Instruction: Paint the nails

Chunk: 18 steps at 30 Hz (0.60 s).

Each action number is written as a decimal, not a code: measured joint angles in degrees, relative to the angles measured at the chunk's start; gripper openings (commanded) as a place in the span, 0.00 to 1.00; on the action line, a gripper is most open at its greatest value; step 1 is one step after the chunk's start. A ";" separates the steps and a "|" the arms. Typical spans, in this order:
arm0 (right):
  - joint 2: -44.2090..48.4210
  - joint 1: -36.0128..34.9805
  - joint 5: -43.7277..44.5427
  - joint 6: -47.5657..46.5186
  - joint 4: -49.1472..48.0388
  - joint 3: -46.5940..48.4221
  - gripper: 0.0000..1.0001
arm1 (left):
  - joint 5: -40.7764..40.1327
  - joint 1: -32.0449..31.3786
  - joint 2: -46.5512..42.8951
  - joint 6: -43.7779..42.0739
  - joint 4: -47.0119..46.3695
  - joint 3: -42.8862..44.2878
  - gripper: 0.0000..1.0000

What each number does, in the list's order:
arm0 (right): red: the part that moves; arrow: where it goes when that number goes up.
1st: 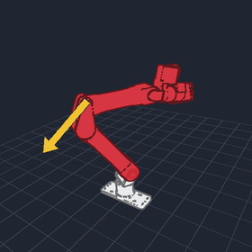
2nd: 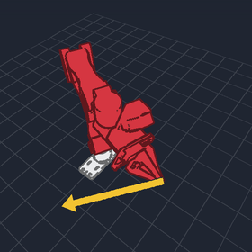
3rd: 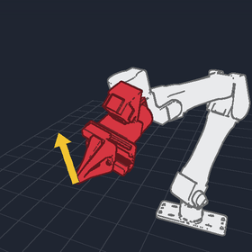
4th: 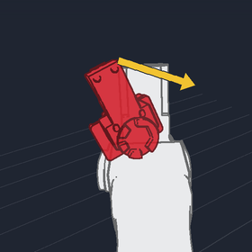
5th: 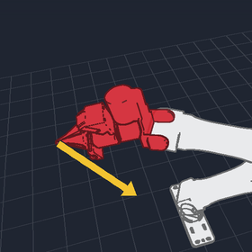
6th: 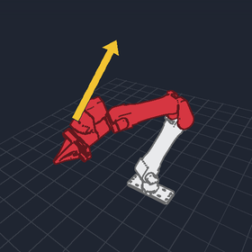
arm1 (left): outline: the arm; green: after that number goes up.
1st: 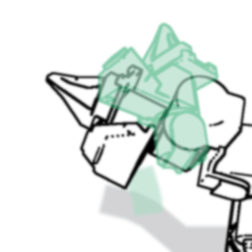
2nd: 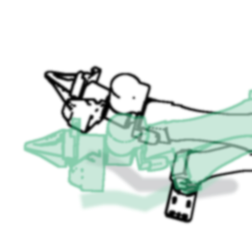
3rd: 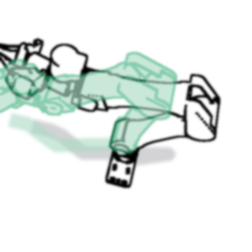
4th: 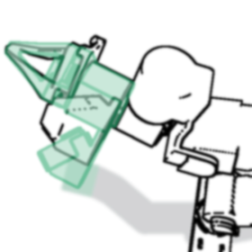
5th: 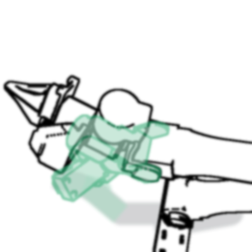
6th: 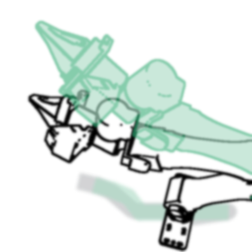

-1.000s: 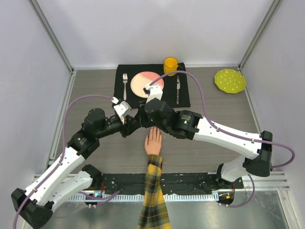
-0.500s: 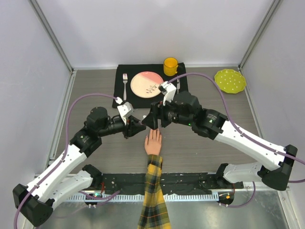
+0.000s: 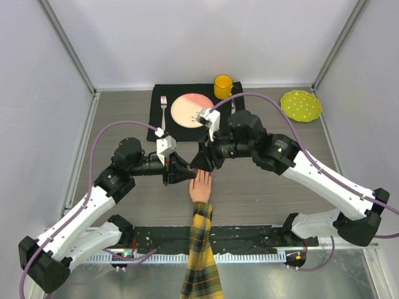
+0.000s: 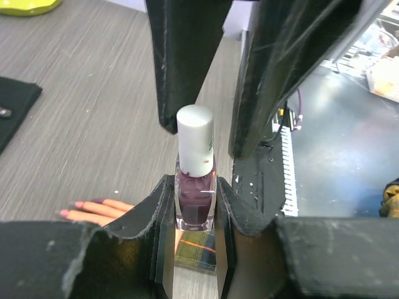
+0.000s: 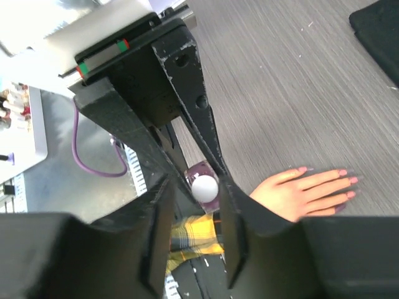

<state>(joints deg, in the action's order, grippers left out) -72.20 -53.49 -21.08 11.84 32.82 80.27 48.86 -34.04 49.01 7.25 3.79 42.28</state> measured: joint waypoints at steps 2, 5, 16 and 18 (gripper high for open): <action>-0.39 0.00 -0.50 -1.27 0.83 0.46 0.25 | 0.85 0.00 0.02 0.24 -0.61 0.02 0.00; -0.70 0.11 -0.90 -2.40 1.90 0.59 0.17 | 1.77 0.00 0.22 0.33 -0.55 0.04 0.00; -3.37 0.46 1.11 -1.20 0.76 1.25 0.01 | -5.33 0.00 -0.68 -0.98 2.32 0.04 0.00; -4.79 -0.22 6.05 3.93 -0.83 1.29 0.01 | -10.10 0.00 -1.55 -1.81 3.80 0.04 0.00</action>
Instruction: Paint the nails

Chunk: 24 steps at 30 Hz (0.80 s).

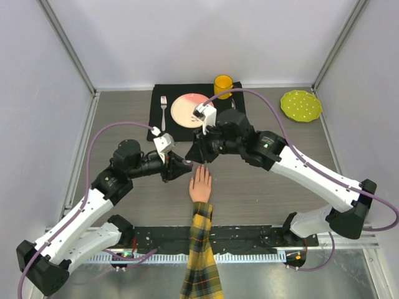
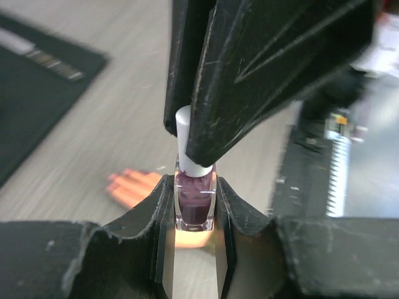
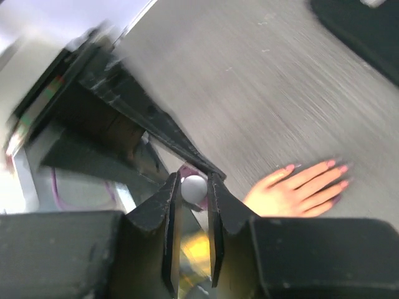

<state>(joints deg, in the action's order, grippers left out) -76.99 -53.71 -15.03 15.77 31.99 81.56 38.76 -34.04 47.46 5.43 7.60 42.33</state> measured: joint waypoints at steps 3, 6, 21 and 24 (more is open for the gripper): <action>-2.47 -3.13 11.41 10.16 -2.69 0.11 0.01 | -7.52 0.07 -1.49 -0.44 2.03 -0.50 0.00; -6.36 -8.98 27.36 15.85 -1.42 3.37 0.01 | -12.09 0.28 -3.08 -1.14 4.09 -1.16 0.00; -4.20 -7.52 27.43 12.55 -2.69 1.90 0.49 | -9.99 0.31 -3.45 -1.84 1.11 -1.22 0.00; -0.85 -5.03 19.74 8.92 -2.82 -0.68 0.59 | -5.42 0.24 -2.78 -1.42 -0.39 -1.22 0.00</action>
<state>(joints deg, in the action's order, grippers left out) -77.84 -58.74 4.71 24.69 29.17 80.88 33.34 -33.80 44.69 4.01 7.20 41.10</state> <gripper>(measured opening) 0.508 0.283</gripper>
